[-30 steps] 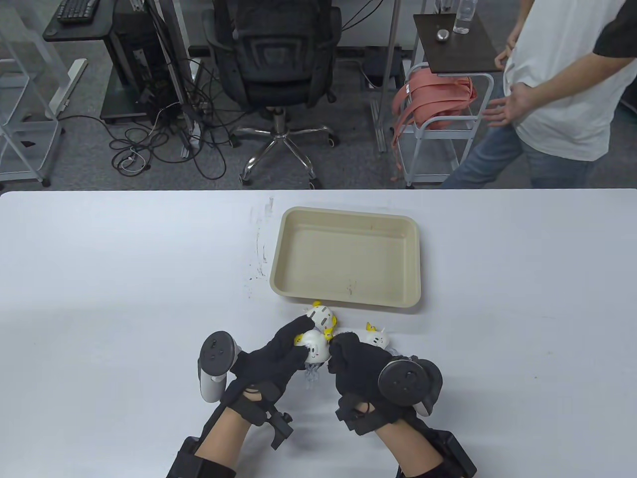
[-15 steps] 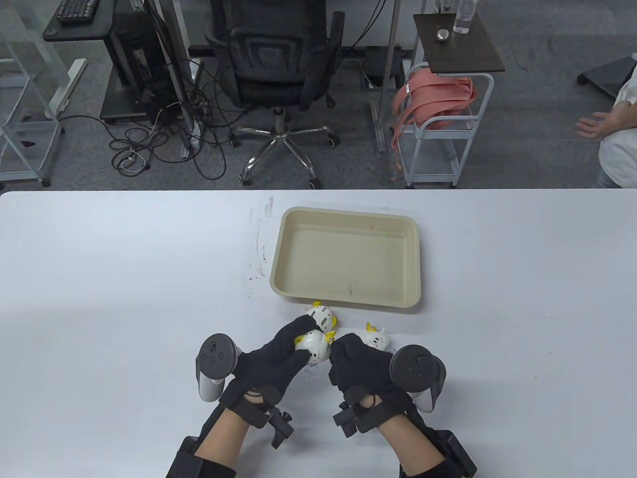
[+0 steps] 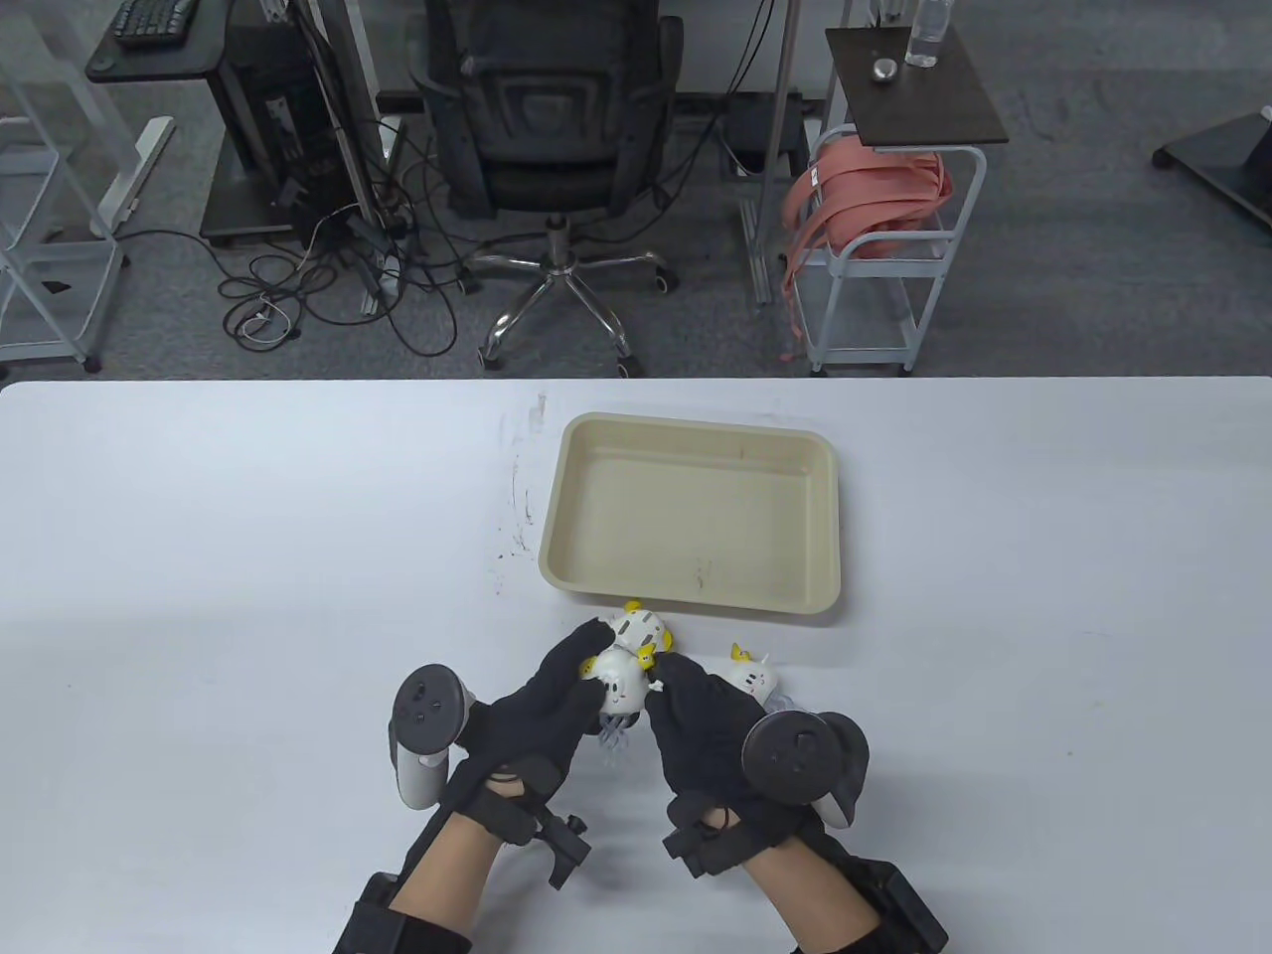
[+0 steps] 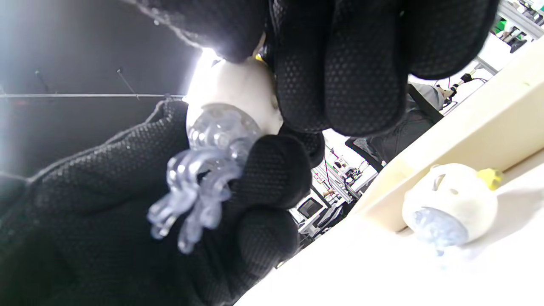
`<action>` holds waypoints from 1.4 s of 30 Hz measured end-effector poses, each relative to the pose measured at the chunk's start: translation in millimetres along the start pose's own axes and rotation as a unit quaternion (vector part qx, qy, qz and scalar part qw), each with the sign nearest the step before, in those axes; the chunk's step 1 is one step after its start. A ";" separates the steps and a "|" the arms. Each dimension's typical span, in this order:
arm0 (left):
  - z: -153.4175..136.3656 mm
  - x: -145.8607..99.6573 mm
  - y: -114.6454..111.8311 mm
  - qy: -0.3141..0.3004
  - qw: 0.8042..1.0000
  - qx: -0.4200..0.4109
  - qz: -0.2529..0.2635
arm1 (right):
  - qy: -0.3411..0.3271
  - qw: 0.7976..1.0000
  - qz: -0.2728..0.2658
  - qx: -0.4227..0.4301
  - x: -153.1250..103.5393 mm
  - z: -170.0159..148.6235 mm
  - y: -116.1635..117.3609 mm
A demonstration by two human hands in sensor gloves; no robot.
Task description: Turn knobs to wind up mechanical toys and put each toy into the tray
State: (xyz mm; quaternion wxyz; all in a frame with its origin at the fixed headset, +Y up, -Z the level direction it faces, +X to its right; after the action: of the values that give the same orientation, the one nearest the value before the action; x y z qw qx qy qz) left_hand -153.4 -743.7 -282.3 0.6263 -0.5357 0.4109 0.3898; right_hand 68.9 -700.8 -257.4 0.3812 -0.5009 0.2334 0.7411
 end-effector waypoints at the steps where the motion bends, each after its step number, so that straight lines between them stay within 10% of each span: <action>1: -0.7 0.2 0.2 0.000 1.000 -0.007 -0.003 | -0.006 1.000 -0.004 -0.008 -0.7 1.9 -0.6; 21: -4.8 3.2 -5.6 0.015 0.998 -0.042 -0.038 | -0.045 0.996 -0.051 -0.057 -2.0 6.1 -9.3; 42: 18.5 -2.2 -6.8 -0.077 0.993 0.087 -0.018 | 0.178 0.954 0.033 0.238 4.5 -39.6 -8.7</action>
State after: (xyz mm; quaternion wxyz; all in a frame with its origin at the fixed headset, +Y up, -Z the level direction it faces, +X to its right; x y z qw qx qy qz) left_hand -146.0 -726.3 -276.2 0.7071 -0.4552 0.3838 0.3815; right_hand 97.3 -722.9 -276.6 0.4173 -0.5116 0.4836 0.5747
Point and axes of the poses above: the tracker on the back of each hand, its own z axis roughly to the thumb side, its own x axis roughly from the wrist to the fingertips, y = z × x, the point moved 1 cm from there along x, roughly from the wrist to the fingertips, and after that the axes turned 7 degrees about y, right-handed, at the moved point
